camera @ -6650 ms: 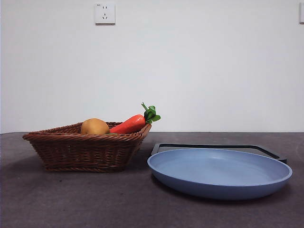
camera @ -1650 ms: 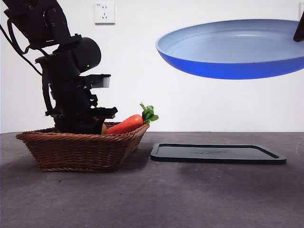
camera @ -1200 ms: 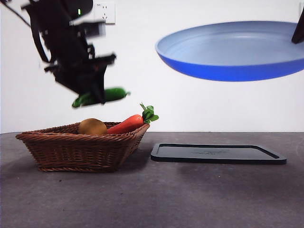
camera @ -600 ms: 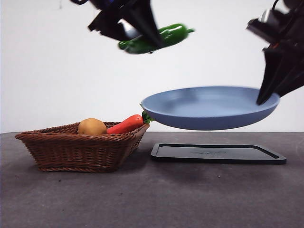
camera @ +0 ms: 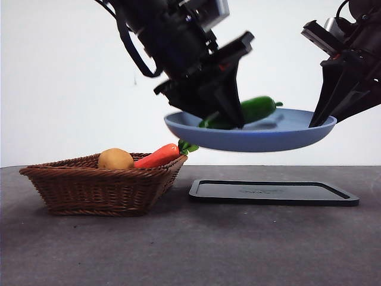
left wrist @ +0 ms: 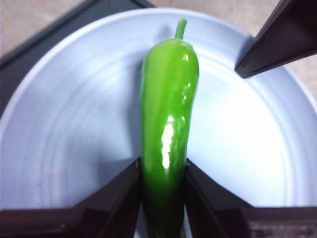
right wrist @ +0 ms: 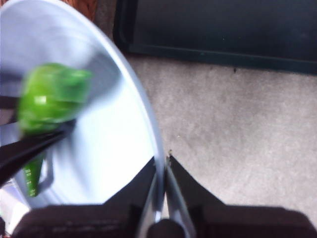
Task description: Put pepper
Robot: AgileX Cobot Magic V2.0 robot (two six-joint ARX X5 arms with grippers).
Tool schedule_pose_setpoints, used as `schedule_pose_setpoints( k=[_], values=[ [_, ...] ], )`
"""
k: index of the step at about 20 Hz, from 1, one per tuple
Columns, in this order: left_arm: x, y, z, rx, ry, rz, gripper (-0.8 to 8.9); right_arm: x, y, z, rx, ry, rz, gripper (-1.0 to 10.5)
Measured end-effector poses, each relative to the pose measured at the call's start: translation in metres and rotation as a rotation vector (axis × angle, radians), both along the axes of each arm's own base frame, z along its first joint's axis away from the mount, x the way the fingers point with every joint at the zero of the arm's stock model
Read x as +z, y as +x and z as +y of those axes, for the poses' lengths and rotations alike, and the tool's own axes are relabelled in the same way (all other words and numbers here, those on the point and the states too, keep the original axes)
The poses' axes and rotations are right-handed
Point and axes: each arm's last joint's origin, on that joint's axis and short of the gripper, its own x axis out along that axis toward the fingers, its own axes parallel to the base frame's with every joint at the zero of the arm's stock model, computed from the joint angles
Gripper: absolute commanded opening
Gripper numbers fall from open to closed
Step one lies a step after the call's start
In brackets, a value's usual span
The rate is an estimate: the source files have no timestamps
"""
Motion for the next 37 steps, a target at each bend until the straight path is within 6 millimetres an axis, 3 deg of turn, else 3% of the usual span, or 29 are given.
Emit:
schedule_pose_setpoints(
  k=[5, 8, 15, 23, 28, 32, 37],
  values=[
    [-0.009, 0.002, -0.004, -0.004, 0.012, 0.012, 1.32, -0.001, -0.002, -0.001, -0.006, -0.017, 0.024, 0.0],
    [-0.009, 0.002, -0.005, -0.005, 0.011, 0.013, 2.39, -0.001, -0.002, -0.001, -0.006, -0.017, 0.024, 0.0],
    [-0.005, -0.001, -0.004, -0.007, 0.008, 0.011, 2.44, -0.002, -0.003, -0.001, -0.006, -0.019, 0.039, 0.0],
    [0.049, -0.024, 0.02, -0.006, -0.056, -0.054, 2.51, -0.001, -0.001, -0.005, -0.052, 0.003, 0.045, 0.0],
    [0.101, -0.053, 0.049, -0.006, -0.16, -0.16, 2.51, 0.0, 0.012, -0.027, -0.186, 0.037, -0.004, 0.0],
    [0.137, -0.08, 0.075, -0.007, -0.247, -0.247, 2.51, -0.022, 0.042, -0.041, -0.255, 0.036, 0.064, 0.0],
    [0.155, -0.101, 0.096, -0.004, -0.284, -0.28, 2.51, -0.046, 0.087, -0.048, -0.279, 0.036, 0.088, 0.0]
  ],
)
